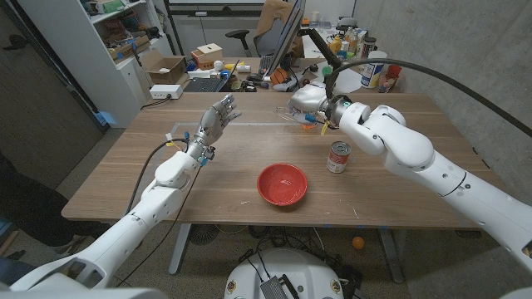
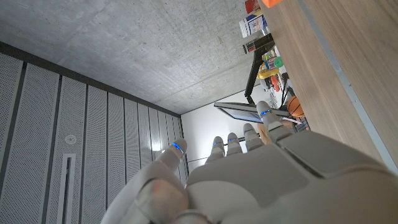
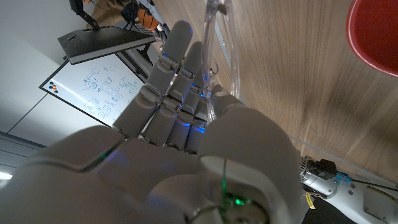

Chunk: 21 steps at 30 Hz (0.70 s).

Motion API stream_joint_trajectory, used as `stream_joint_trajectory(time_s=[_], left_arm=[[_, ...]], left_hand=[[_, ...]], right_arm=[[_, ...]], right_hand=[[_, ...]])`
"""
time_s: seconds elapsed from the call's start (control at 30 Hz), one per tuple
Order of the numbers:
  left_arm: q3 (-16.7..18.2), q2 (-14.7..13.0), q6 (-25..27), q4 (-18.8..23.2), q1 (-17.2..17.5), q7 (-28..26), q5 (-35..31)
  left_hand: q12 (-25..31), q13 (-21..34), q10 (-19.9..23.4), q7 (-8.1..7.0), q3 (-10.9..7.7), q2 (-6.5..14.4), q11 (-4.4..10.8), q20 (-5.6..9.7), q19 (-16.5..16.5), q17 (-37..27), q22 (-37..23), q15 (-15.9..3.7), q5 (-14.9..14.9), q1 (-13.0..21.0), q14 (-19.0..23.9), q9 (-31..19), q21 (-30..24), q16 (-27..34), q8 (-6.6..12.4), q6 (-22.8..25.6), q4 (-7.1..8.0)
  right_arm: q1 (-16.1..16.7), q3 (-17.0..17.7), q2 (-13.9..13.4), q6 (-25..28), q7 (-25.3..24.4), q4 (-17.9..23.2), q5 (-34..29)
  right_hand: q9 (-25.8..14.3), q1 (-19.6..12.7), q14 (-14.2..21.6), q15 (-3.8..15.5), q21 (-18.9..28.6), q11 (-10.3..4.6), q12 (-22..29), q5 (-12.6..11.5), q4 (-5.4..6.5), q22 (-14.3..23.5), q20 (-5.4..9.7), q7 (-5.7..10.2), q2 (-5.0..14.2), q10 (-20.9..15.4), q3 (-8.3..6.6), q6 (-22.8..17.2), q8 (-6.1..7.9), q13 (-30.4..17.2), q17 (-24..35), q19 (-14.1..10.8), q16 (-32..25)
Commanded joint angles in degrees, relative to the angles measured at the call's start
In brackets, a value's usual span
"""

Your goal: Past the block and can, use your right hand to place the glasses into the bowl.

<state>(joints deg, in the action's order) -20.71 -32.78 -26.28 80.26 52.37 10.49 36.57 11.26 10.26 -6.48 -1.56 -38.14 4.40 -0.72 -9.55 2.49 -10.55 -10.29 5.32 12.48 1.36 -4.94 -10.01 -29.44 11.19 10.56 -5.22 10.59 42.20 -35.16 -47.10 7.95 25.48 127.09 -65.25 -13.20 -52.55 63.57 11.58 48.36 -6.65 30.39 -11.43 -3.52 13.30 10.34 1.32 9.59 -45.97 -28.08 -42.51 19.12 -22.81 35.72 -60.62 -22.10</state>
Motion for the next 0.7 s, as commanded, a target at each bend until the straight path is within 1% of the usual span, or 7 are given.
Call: stream_joint_trajectory(time_s=[0.03, 0.23, 0.4, 0.43, 0.53, 0.7], left_arm=[[3.1, -2.0, -1.6, 4.4, 4.5, -6.0, -1.8], [4.5, -2.8, -2.0, 6.2, 6.3, -7.9, -2.4], [5.3, -3.3, -2.3, 7.2, 7.4, -8.7, -2.5], [5.5, -3.4, -2.4, 7.4, 7.6, -8.9, -2.5], [6.0, -3.6, -2.4, 8.0, 8.2, -9.5, -2.6], [6.5, -3.8, -2.6, 8.6, 8.8, -10.0, -2.8]], left_hand=[[0.4, 0.2, 0.4, -0.62, 0.3, 5.0, -0.33, -0.71, -0.1, -0.2, -0.3, 0.8, 0.2, -0.5, 0.2, -0.1, 0.2, 0.5, 0.34, 0.2, -0.06], [0.5, 0.2, 0.7, -0.7, 0.41, 4.9, -0.6, -0.73, -0.2, -0.2, -0.3, 0.9, 0.2, -0.6, 0.5, -0.1, 0.3, 0.6, 0.41, 0.6, -0.07], [0.5, 0.2, 0.8, -0.73, 0.51, 4.9, -0.81, -0.32, -0.4, -0.3, -0.3, 0.72, 0.2, -0.6, 0.6, -0.1, 0.2, 0.6, 0.38, 0.8, -0.08], [0.5, 0.2, 0.8, -0.72, 0.54, 4.9, -0.8, -0.13, -0.4, -0.3, -0.3, 0.47, 0.2, -0.6, 0.6, -0.1, 0.2, 0.6, 0.36, 0.8, -0.09], [0.5, 0.2, 0.9, -0.69, 0.57, 4.9, -0.8, 0.08, -0.5, -0.3, -0.3, 0.34, 0.2, -0.6, 0.7, -0.1, 0.3, 0.5, 0.35, 0.8, -0.1], [0.5, 0.2, 1.0, -0.61, 0.61, 4.9, -0.68, 0.19, -0.6, -0.3, -0.3, 0.22, 0.2, -0.6, 0.7, -0.1, 0.3, 0.5, 0.35, 0.9, -0.11]], right_arm=[[2.9, 0.9, -0.1, -0.4, 0.5, 1.2, 1.4], [3.9, 0.6, -0.1, -0.5, 1.6, 1.6, 1.9], [5.1, 0.5, -0.3, -0.1, 2.6, 2.3, 1.5], [5.4, 0.5, -0.4, -0.1, 2.8, 2.4, 1.8], [5.9, 0.3, -0.5, 0.1, 3.6, 2.5, 1.8], [6.8, 0.2, -0.5, 0.1, 4.8, 2.4, 2.9]], right_hand=[[-0.1, 0.1, 0.6, 1.1, 0.4, 0.22, 0.5, -0.4, 0.82, -0.1, 1.68, 5.07, 0.17, -0.6, -0.9, -5.9, 0.23, -0.3, 0.3, 0.0, 0.3], [-0.1, 0.2, 0.8, 1.06, 0.7, 0.24, 0.6, -0.4, 0.84, -0.2, 1.7, 5.11, 0.15, -0.7, -0.89, -5.9, 0.19, -0.5, 0.6, 0.2, 0.4], [-0.1, 0.2, 0.9, 1.02, 1.0, 0.27, 0.7, -0.4, 0.79, -0.3, 1.67, 5.11, 0.09, -0.7, -0.9, -6.1, 0.24, -0.7, 0.7, 0.2, 0.5], [-0.1, 0.1, 0.9, 1.04, 1.1, 0.46, 0.7, -0.4, 0.79, -0.3, 1.71, 5.07, 0.12, -0.8, -0.92, -6.2, 0.26, -0.6, 0.8, 0.1, 0.5], [-0.1, 0.1, 1.0, 1.04, 1.2, 0.22, 0.7, -0.4, 0.79, -0.3, 1.7, 5.02, 0.14, -0.8, -0.93, -6.2, 0.25, -0.7, 0.9, 0.2, 0.5], [-0.1, 0.2, 1.2, 1.03, 1.4, 0.31, 0.8, -0.4, 0.79, -0.4, 1.69, 5.05, 0.14, -0.9, -0.93, -6.3, 0.25, -0.8, 1.0, 0.3, 0.6]])
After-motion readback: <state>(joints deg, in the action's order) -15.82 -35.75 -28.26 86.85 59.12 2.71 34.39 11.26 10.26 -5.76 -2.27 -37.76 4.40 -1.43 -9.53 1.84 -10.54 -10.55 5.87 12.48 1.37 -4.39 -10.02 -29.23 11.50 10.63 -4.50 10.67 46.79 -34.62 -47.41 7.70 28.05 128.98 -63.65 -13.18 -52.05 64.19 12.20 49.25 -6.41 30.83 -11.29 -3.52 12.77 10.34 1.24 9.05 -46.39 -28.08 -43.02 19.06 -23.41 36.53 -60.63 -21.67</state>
